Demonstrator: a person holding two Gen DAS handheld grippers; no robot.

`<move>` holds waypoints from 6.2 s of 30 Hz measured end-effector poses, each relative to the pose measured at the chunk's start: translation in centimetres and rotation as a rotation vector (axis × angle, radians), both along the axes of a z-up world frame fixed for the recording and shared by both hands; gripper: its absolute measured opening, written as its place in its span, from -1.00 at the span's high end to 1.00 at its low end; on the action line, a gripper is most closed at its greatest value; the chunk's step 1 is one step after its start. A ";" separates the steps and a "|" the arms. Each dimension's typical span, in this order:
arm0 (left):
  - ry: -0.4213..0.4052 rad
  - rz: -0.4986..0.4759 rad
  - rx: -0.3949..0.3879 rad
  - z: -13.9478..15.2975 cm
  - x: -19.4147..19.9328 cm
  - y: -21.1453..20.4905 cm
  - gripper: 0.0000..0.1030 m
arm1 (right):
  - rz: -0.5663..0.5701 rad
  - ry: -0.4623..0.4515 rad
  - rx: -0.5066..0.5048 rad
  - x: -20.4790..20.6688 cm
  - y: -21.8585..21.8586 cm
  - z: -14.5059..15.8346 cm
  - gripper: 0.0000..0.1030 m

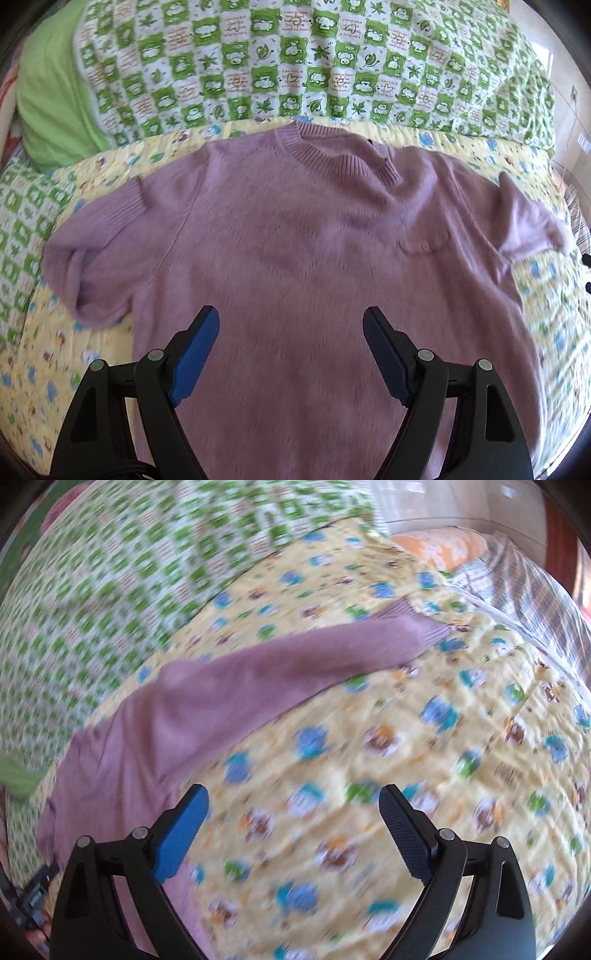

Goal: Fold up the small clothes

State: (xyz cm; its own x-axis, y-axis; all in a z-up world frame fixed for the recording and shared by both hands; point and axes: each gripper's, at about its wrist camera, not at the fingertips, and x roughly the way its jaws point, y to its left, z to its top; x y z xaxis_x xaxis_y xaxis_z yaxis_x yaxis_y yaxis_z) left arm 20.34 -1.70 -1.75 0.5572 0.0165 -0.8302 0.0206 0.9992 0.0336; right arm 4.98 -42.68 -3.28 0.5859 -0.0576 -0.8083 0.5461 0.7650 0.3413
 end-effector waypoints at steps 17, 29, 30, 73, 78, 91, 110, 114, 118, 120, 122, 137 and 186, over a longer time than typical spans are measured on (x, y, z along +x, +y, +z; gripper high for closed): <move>0.111 0.119 -0.060 -5.5 15.4 0.8 -0.56 | -0.276 -0.079 0.137 5.9 -15.4 -4.4 0.74; 0.075 0.142 -0.254 -2.7 9.6 6.2 -0.57 | 0.454 -0.482 0.250 13.6 11.7 10.4 0.68; 0.080 0.137 -0.279 -2.7 9.1 6.6 -0.57 | 0.579 -0.456 0.339 15.0 15.9 10.0 0.64; 0.220 -0.057 -0.394 -4.2 9.7 13.1 0.95 | 0.374 -0.163 0.254 11.7 14.0 1.0 -0.21; 0.255 -0.009 -0.490 -7.5 9.6 14.0 0.95 | 0.355 -0.104 0.203 13.5 14.1 -0.7 -0.21; 0.308 -0.023 -0.616 -6.2 9.8 12.9 0.95 | 0.447 -0.023 0.177 20.8 13.6 -4.0 0.82; 0.282 0.088 -0.474 -4.9 14.4 13.6 0.83 | 0.400 -0.085 -0.080 17.4 14.7 1.6 0.59; 0.298 0.101 -0.493 -5.5 13.7 13.4 0.82 | 0.737 -0.104 0.159 17.8 21.5 0.8 0.59; 0.324 0.105 -0.498 -7.0 12.2 13.3 0.82 | 0.941 0.024 0.120 20.6 28.9 -2.3 0.59; 0.328 0.114 -0.506 -7.3 11.6 13.3 0.79 | 0.881 -0.019 0.044 22.5 30.0 -2.7 0.59; 0.316 0.133 -0.524 -7.1 10.5 13.7 0.74 | 0.750 -0.084 0.101 24.8 28.9 -3.0 0.59; 0.117 0.383 -0.102 -2.5 6.2 23.1 -0.11 | 0.756 -0.109 0.289 19.1 29.9 -0.2 0.57; 0.123 0.115 0.120 -6.0 1.0 13.8 -0.20 | 0.376 -0.017 0.154 15.8 17.5 -3.0 -0.18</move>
